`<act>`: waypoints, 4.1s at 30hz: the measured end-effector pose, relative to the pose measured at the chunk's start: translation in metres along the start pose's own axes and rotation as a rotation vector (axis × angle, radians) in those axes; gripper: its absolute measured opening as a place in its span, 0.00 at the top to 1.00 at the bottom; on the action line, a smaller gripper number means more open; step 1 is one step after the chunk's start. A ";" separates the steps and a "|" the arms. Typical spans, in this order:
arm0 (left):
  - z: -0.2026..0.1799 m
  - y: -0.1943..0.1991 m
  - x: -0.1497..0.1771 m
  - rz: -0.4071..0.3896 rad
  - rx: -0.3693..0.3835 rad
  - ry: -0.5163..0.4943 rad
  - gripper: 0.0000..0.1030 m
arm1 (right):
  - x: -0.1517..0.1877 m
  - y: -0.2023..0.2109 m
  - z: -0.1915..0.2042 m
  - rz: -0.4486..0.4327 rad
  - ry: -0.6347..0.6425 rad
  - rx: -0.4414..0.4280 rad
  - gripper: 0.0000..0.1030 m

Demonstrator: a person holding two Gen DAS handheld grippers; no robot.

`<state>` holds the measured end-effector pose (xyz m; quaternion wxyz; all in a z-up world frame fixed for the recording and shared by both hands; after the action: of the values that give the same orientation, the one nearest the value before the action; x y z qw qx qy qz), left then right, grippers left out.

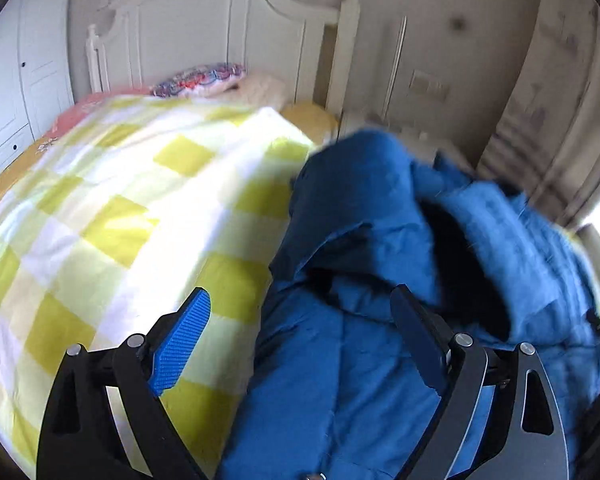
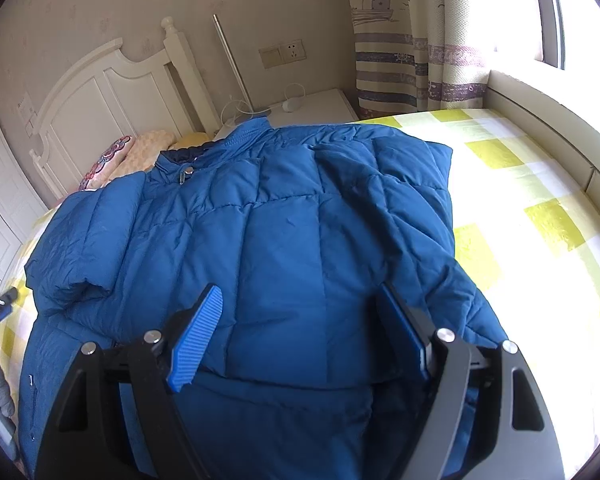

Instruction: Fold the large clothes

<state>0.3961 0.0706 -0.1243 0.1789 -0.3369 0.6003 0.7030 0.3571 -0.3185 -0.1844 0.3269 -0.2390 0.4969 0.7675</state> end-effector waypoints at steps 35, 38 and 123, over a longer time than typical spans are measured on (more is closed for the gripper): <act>0.015 -0.044 0.030 0.071 -0.019 0.028 0.09 | -0.049 0.017 0.169 -0.212 0.189 -0.333 0.84; 0.016 -0.039 0.027 0.041 -0.025 0.031 0.09 | -0.050 0.032 0.082 -0.263 -0.204 -0.408 0.85; -0.106 -0.083 -0.031 0.003 0.016 -0.193 0.04 | -0.075 -0.028 0.105 -0.120 0.352 0.167 0.27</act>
<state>0.4999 -0.0096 -0.1683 0.2376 -0.2654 0.5864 0.7275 0.4235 -0.2334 -0.1078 0.2990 -0.3709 0.5932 0.6490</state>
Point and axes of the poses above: each gripper's, at about its wrist camera, not at the fingertips, and y roughly against the way its jaws point, z to its left, x to its underside, the point moved 10 cm from there along -y, roughly the way its jaws point, and after that the axes turned 11 degrees about -x, right-handed, at the moved point
